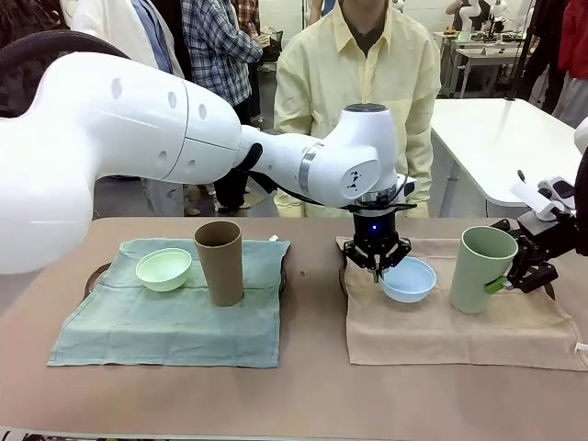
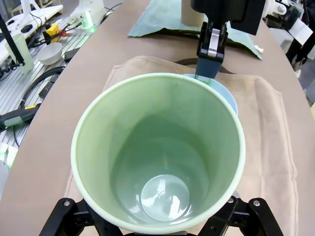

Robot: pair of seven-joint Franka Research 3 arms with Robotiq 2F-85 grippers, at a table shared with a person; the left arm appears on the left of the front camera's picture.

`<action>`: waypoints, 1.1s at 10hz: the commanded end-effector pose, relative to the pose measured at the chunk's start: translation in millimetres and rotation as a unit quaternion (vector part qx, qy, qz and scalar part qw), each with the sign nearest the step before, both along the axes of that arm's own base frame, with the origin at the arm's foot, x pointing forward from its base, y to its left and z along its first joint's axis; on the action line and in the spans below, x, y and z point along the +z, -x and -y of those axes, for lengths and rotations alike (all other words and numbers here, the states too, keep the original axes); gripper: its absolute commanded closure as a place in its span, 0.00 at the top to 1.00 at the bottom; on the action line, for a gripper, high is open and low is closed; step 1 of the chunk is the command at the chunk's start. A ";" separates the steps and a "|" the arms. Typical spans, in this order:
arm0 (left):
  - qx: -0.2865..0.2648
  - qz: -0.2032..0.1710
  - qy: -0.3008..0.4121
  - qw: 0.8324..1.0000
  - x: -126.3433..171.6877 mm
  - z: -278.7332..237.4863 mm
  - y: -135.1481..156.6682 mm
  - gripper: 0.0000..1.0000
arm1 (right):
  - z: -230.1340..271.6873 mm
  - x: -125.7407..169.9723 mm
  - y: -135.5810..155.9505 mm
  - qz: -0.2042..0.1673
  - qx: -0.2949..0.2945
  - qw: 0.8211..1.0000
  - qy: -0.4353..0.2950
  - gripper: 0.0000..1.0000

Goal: Set up a tray with a mat and arrange the tableware.
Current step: Place the Picnic Bowl and Reusable plastic cup back onto the Handle tray in front of the human's position.

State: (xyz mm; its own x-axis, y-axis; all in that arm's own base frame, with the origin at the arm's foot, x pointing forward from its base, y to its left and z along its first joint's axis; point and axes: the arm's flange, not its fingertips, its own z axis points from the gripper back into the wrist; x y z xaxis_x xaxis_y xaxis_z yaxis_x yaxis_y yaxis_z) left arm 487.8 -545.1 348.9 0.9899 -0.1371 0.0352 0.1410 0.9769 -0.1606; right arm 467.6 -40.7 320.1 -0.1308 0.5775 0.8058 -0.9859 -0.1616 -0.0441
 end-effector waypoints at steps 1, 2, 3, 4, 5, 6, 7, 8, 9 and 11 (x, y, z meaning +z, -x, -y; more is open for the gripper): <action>-0.014 0.004 -0.001 1.000 -3.6 -0.4 0.8 0.64 | -1.2 -0.4 -6.1 -0.008 -0.012 1.000 -0.005 1.00; -0.014 0.004 -0.003 1.000 -1.2 -1.6 1.8 1.00 | -1.1 2.0 -5.5 -0.010 -0.014 1.000 -0.005 1.00; -0.011 0.004 -0.003 1.000 1.1 -3.0 2.6 1.00 | 0.1 4.6 -4.9 -0.016 -0.023 1.000 0.007 1.00; -0.008 0.000 -0.004 1.000 4.5 -4.6 4.0 0.76 | 2.8 7.1 -4.1 -0.032 -0.030 0.999 0.025 1.00; -0.002 -0.003 -0.004 1.000 8.4 -7.5 5.4 0.46 | 7.2 10.2 -2.4 -0.045 -0.038 0.997 0.043 1.00; -0.001 -0.002 -0.004 1.000 14.4 -10.3 7.7 0.96 | 14.0 14.1 -0.4 -0.058 -0.049 0.995 0.066 1.00; -0.003 0.001 -0.005 1.000 20.7 -12.9 10.1 0.66 | 22.8 17.7 1.0 -0.069 -0.064 0.992 0.085 1.00; -0.006 0.005 -0.004 1.000 27.1 -14.0 12.7 1.00 | 31.8 19.5 1.4 -0.079 -0.076 0.989 0.103 1.00; -0.017 0.006 0.001 1.000 32.2 -14.2 17.4 0.86 | 43.6 21.5 0.8 -0.090 -0.098 0.985 0.112 1.00; -0.029 0.021 0.005 0.999 48.1 -20.3 28.2 1.00 | 58.1 34.2 4.5 -0.111 -0.148 0.973 0.140 1.00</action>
